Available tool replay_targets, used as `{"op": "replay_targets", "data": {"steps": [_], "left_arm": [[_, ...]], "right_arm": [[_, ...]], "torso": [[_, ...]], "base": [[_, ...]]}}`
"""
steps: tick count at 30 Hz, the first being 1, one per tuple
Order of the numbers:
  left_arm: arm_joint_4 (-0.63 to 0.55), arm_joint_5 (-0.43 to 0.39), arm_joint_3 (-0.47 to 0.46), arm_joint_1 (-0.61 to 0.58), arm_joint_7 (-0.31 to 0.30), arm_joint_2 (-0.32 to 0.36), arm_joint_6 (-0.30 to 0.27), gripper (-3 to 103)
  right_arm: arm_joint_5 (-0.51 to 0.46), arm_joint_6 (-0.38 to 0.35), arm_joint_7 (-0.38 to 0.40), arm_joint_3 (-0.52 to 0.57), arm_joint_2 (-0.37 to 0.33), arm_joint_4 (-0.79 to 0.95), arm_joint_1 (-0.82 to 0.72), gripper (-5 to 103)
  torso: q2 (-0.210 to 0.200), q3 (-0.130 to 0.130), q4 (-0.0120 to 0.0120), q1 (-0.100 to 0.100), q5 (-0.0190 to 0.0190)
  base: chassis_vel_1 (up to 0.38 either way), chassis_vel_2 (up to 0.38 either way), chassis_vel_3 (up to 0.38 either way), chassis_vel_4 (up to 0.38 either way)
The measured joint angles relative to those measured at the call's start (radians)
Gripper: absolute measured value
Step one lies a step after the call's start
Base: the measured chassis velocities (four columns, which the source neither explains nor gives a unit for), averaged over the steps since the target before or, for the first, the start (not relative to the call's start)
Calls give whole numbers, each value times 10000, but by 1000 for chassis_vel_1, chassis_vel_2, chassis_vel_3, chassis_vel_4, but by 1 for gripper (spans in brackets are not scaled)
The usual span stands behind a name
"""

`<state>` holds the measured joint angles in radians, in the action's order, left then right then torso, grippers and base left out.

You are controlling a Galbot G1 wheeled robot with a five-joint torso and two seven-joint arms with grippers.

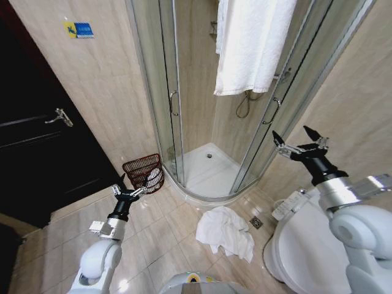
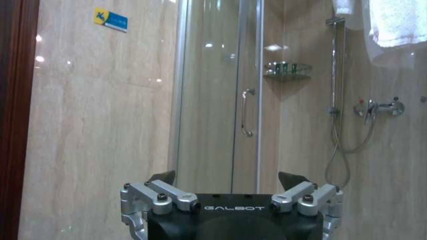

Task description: Discard the used towel into the hamper.

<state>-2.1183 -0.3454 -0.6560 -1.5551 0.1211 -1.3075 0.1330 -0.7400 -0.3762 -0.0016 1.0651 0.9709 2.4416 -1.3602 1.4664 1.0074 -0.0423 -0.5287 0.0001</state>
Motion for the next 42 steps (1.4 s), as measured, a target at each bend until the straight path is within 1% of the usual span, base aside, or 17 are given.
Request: {"op": "replay_targets", "data": {"steps": [11, 15, 16, 19, 20, 22, 25, 26, 27, 30, 31, 33, 34, 37, 38, 41, 42], "left_arm": [[0, 128, 38, 37, -10, -42, -77, 100], [-29, 160, 51, 122, -13, -42, -165, 100], [-29, 160, 51, 122, -13, -42, -165, 100], [-64, 167, 19, 126, -17, -73, -187, 100], [-64, 167, 19, 126, -17, -73, -187, 100], [-100, 172, -13, 109, -23, -99, -187, 100], [-146, 177, -18, 93, -27, -108, -188, 100], [-207, 187, -40, 58, -27, -110, -188, 100], [-207, 187, -40, 58, -27, -110, -188, 100], [-298, 187, -102, 13, -35, -96, -191, 100], [-298, 187, -102, 13, -35, -96, -191, 100], [-366, 214, -106, 2, -37, -86, -208, 100], [-366, 214, -106, 2, -37, -86, -208, 100], [-474, 279, -30, -4, -37, -111, -249, 100], [-474, 279, -30, -4, -37, -111, -249, 100], [-488, 313, 40, 2, -36, -158, -243, 100], [-488, 313, 40, 2, -36, -158, -243, 100]], "right_arm": [[-1890, -509, 475, 507, -1948, -489, 830, 100], [-3034, -758, 637, 496, -3170, -1056, 1766, 100], [-3034, -758, 637, 496, -3170, -1056, 1766, 100], [-3803, -893, 638, 20, -4015, -1715, 2980, 100], [-3803, -893, 638, 20, -4015, -1715, 2980, 100], [-4445, -959, 609, -335, -4662, -2298, 3822, 100], [-4948, -977, 515, -431, -5156, -2678, 4227, 100], [-5577, -981, 444, -534, -5726, -3096, 4620, 100], [-5577, -981, 444, -534, -5726, -3096, 4620, 100], [-6493, -980, 191, -734, -6733, -3865, 5376, 100], [-6493, -980, 191, -734, -6733, -3865, 5376, 100], [-6949, -970, -8, -795, -7289, -4285, 5731, 100], [-6949, -970, -8, -795, -7289, -4285, 5731, 100], [-7639, -884, -203, -756, -8199, -4796, 5873, 100], [-7639, -884, -203, -756, -8199, -4796, 5873, 100], [-8463, -612, -309, -466, -9461, -5360, 5542, 100], [-8463, -612, -309, -466, -9461, -5360, 5542, 100]], "torso": [[-1, -1, 2, 1, 0], [-1, -1, 5, 0, 0], [-1, -1, 5, 0, 0], [-1, -1, 2, 0, 0], [-1, -1, 2, 0, 0], [-2, 0, -1, 0, 1], [-2, 0, 0, 0, -2], [-2, -1, 3, 0, 1], [-2, -1, 3, 0, 1], [-2, -1, 4, 2, 0], [-2, -1, 4, 2, 0], [-2, -2, 3, 2, -2], [-2, -2, 3, 2, -2], [-2, -1, 3, 2, 5], [-2, -1, 3, 2, 5], [-2, -2, 5, 2, -6], [-2, -2, 5, 2, -6]], "base": [[0, 0, 0, 0], [0, 0, 0, 0], [0, 0, 0, 0], [0, 0, 0, 0], [0, 0, 0, 0], [0, 0, 0, 0], [0, 0, 0, 0], [0, 0, 0, 0], [0, 0, 0, 0], [0, 0, 0, 0], [0, 0, 0, 0], [0, 0, 0, 0], [0, 0, 0, 0], [0, 0, 0, 0], [0, 0, 0, 0], [0, 0, 0, 0], [0, 0, 0, 0]]}}
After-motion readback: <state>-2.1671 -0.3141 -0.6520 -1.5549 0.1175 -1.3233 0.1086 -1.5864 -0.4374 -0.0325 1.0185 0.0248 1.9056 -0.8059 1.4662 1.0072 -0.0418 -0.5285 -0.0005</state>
